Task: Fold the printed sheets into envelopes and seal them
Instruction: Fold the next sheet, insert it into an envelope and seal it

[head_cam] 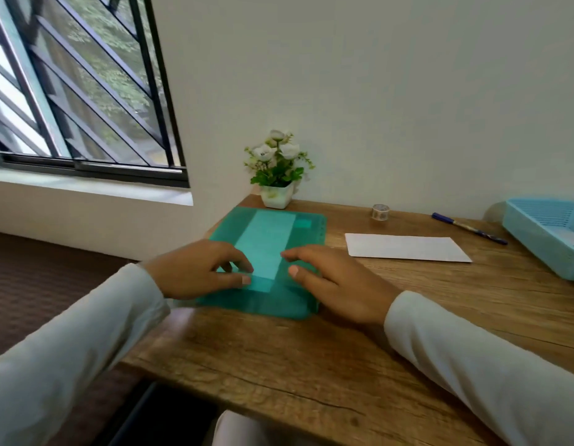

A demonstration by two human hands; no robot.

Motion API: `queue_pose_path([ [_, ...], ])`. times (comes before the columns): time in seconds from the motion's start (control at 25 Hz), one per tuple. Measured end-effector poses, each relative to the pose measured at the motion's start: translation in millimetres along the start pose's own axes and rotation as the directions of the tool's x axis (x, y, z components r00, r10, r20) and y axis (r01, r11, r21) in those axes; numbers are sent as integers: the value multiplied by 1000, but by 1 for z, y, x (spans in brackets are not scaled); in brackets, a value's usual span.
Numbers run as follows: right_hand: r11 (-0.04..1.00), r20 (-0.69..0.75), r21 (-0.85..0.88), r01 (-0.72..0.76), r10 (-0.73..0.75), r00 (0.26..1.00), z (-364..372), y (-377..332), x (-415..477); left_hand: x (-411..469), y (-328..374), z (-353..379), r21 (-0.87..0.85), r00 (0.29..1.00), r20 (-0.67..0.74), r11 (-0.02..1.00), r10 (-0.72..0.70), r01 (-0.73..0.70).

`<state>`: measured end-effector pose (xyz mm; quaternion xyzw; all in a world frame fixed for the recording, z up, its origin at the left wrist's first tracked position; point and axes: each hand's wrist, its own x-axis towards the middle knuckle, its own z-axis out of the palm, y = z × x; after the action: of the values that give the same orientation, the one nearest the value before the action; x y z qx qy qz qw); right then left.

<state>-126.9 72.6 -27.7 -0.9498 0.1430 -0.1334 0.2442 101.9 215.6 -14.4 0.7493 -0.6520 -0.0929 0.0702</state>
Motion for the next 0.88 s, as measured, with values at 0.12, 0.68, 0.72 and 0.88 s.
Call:
queue_pose_path([
  [0.12, 990, 89, 129, -54, 43, 995, 13, -16, 23, -13, -5, 6, -41, 999, -53, 999, 2, -4],
  [0.68, 987, 250, -156, 37, 4, 968, 29, -20, 31, -50, -18, 34, -93, 989, -141, 995, -40, 27],
  [0.72, 984, 230, -170, 54, -14, 973, 30, -20, 31, -46, -19, 36, -66, 984, -178, 998, -20, 9],
  [0.88, 963, 152, -257, 82, -44, 987, 33, -22, 34, -36, -23, 37, 98, 963, -270, 995, 5, 23],
])
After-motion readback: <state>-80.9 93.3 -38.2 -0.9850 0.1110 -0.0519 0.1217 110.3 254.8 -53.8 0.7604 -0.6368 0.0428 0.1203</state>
